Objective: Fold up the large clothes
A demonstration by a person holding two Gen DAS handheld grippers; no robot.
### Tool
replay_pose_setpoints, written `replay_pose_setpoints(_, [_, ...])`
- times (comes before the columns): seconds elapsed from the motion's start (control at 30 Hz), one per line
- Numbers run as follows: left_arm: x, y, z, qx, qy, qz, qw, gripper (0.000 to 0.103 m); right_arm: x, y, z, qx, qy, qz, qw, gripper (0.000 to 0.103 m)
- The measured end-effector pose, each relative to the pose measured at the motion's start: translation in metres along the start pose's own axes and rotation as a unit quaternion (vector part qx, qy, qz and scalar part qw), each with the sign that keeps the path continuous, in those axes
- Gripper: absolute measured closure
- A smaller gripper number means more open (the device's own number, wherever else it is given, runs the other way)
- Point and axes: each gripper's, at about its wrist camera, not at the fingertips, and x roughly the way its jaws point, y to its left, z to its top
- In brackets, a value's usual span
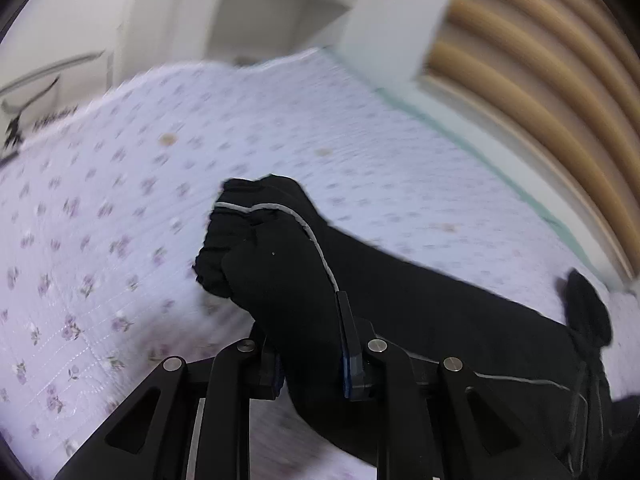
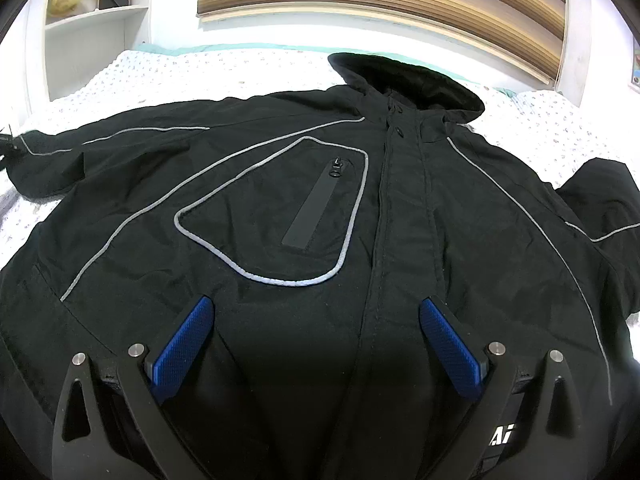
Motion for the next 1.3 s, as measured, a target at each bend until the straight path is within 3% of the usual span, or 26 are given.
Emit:
replay_pose_setpoints(0.13, [-0.041, -0.056, 0.013, 0.054, -0.033, -0.046, 0.9969, 0.083, 0.0, 0.0, 0.0, 0.004, 0.0, 0.003, 1.0, 0.0])
replay_pose_setpoints(0.23, [-0.084, -0.113, 0.01, 0.103, -0.053, -0.099, 0.9884, 0.083, 0.001, -0.002, 0.0, 0.009, 0.0, 0.007, 1.0, 0.0])
replay_pose_setpoints(0.33, [-0.118, -0.182, -0.012, 0.164, -0.054, -0.149, 0.9736, 0.083, 0.001, -0.003, 0.0, 0.013, 0.001, 0.01, 1.0, 0.0])
replay_pose_setpoints(0.47, [-0.128, -0.27, -0.057, 0.221, -0.006, -0.22, 0.9502, 0.083, 0.001, -0.003, 0.001, 0.013, 0.002, 0.009, 1.0, 0.0])
replay_pose_setpoints(0.57, [-0.101, -0.314, -0.103, 0.26, 0.052, -0.214, 0.94, 0.083, 0.001, -0.003, 0.001, 0.013, 0.001, 0.009, 1.0, 0.0])
replay_pose_setpoints(0.67, [-0.065, -0.332, -0.143, 0.266, 0.123, -0.212, 0.9321, 0.083, 0.001, -0.003, 0.001, 0.014, -0.001, 0.01, 1.0, 0.0])
replay_pose_setpoints(0.77, [-0.026, -0.342, -0.19, 0.289, 0.207, -0.196, 0.9138, 0.08, 0.002, -0.004, -0.001, 0.017, -0.002, 0.01, 1.0, 0.0])
replay_pose_setpoints(0.83, [-0.011, -0.332, -0.202, 0.301, 0.225, -0.188, 0.9072, 0.079, 0.003, -0.003, -0.001, 0.017, -0.002, 0.009, 1.0, 0.0])
replay_pose_setpoints(0.9, [-0.02, -0.331, -0.201, 0.304, 0.227, -0.201, 0.9028, 0.067, 0.004, -0.002, 0.0, 0.016, 0.003, 0.008, 1.0, 0.0])
replay_pose_setpoints(0.93, [-0.025, -0.331, -0.197, 0.299, 0.236, -0.215, 0.8993, 0.056, 0.003, -0.002, 0.0, 0.015, 0.007, 0.009, 1.0, 0.0])
replay_pose_setpoints(0.97, [-0.035, -0.328, -0.191, 0.289, 0.247, -0.232, 0.8955, 0.052, 0.003, -0.002, 0.001, 0.013, 0.012, 0.011, 1.0, 0.0])
replay_pose_setpoints(1.1, [-0.079, -0.309, -0.169, 0.269, 0.276, -0.266, 0.8835, 0.052, -0.001, -0.006, 0.008, 0.022, 0.046, 0.031, 0.998, 0.0])
replay_pose_setpoints(1.2, [-0.123, -0.285, -0.145, 0.276, 0.255, -0.275, 0.8849, 0.052, -0.028, -0.011, 0.027, 0.056, 0.034, 0.104, 0.992, 0.0])
replay_pose_setpoints(1.3, [-0.168, -0.259, -0.12, 0.294, 0.208, -0.225, 0.9055, 0.052, -0.035, -0.002, 0.061, 0.082, 0.044, 0.161, 0.983, 0.0])
